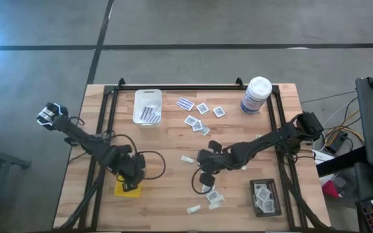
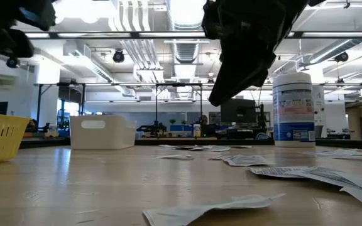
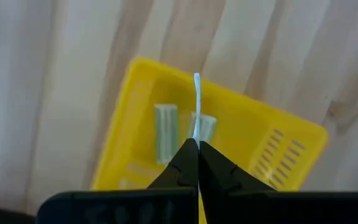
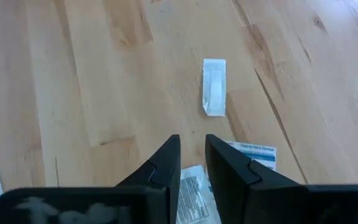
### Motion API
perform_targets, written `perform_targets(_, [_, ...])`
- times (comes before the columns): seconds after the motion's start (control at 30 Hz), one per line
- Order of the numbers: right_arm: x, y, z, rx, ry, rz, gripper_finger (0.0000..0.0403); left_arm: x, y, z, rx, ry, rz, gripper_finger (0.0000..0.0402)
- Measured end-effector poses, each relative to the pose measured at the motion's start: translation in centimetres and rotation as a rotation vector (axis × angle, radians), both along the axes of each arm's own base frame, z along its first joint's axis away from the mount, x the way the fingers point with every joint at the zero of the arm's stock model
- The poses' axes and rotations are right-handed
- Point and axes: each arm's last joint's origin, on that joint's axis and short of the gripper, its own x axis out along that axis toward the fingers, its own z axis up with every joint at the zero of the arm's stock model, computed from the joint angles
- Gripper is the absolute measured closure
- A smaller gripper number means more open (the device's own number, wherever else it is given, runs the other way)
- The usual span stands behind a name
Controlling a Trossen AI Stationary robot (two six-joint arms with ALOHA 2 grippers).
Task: Pick & Place First Aid Supplies
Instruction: Put the green bandage into the yellow bin
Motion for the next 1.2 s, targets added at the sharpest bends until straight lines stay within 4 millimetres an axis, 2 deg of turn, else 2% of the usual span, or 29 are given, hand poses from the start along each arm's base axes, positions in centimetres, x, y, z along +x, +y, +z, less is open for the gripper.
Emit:
perform_targets(0.17, [-0.2, -0.1, -0.4, -0.004, 0.012, 0.0, 0.0322, -0.8, -1.0, -0.1, -0.014, 0.014, 0.042, 0.0401])
perform_targets(0.3, [-0.3, -0.1, -0.6, -0.007, 0.02, 0.0, 0.0318, -1.4, -1.3, -1.0, -0.015, 0.034, 0.094, 0.0401])
perform_targets(0.53, [-0.3, -0.2, -0.6, -0.021, 0.017, -0.008, 0.0328, -0.7, -2.2, -3.0, -0.141, -0.051, 0.099, 0.0401])
perform_targets(0.77, [-0.3, -0.4, -0.6, -0.025, 0.018, -0.008, 0.0335, -1.2, -1.8, -4.4, -0.128, -0.026, 0.121, 0.0401])
perform_targets(1.2, [-0.2, -0.8, -0.6, -0.026, 0.018, -0.017, 0.0316, -2.0, -1.3, -6.0, -0.131, 0.044, 0.159, 0.0401])
